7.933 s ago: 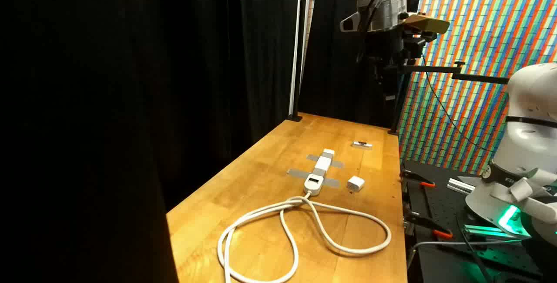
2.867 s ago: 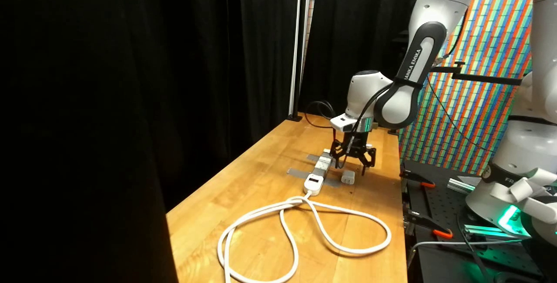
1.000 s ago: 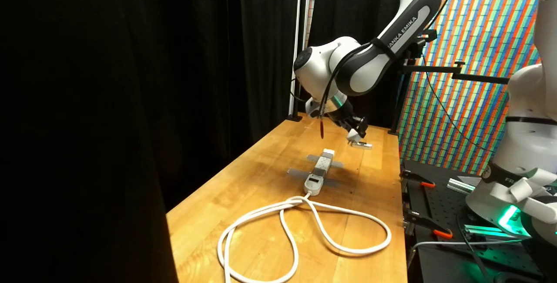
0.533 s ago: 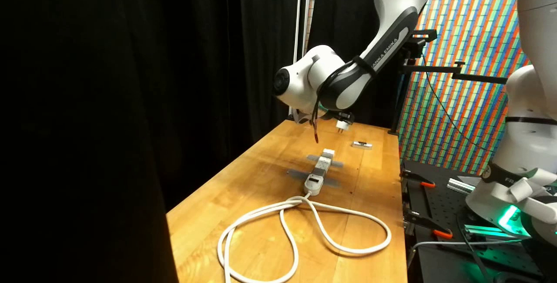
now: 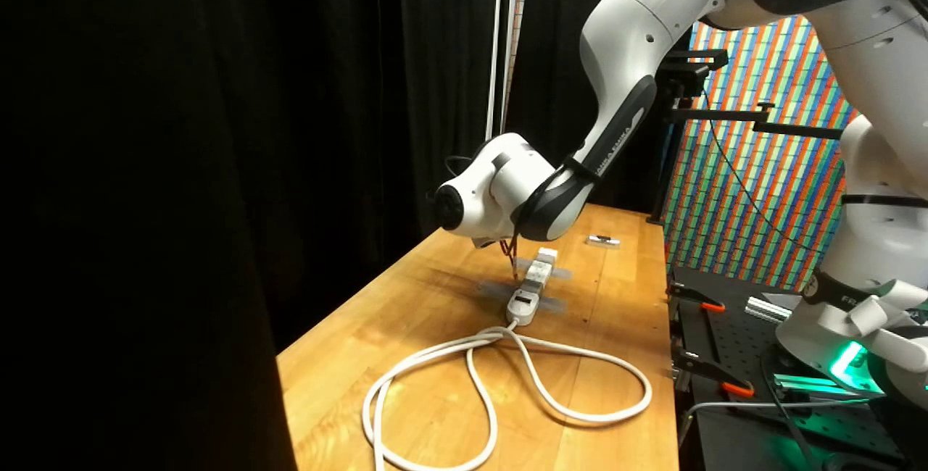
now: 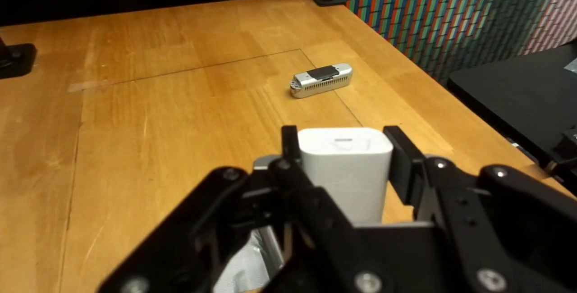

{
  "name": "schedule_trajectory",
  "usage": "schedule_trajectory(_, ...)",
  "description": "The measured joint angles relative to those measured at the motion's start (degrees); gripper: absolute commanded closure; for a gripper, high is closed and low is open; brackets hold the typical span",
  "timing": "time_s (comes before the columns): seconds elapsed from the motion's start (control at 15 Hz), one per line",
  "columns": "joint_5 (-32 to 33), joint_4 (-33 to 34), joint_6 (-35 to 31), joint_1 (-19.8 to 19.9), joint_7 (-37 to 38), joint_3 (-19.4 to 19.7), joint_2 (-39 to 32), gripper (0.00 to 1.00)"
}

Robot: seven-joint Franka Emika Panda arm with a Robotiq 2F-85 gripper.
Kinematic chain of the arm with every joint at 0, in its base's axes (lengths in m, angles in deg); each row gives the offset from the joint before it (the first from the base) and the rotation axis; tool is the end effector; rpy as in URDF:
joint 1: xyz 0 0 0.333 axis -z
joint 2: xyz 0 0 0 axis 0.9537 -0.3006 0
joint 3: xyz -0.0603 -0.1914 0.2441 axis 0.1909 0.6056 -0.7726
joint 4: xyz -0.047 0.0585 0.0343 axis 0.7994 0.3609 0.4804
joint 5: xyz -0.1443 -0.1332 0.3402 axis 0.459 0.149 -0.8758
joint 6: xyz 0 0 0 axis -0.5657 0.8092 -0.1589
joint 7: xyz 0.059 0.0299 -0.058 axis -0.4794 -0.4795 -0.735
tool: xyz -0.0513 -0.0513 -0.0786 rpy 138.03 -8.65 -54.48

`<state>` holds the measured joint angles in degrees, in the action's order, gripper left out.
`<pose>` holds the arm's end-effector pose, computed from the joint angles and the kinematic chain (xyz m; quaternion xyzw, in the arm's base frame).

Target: Place the white adaptor on the white extension cable

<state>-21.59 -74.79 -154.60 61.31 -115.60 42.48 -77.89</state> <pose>0.5443 0.0766 0.1573 0.6567 0.4812 -0.4630 0.3503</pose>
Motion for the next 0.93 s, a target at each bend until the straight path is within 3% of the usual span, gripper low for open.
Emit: schedule_trajectory(0.93,5.4,2.4,1.6,-2.3,3.9,-2.5,-6.3,0.77)
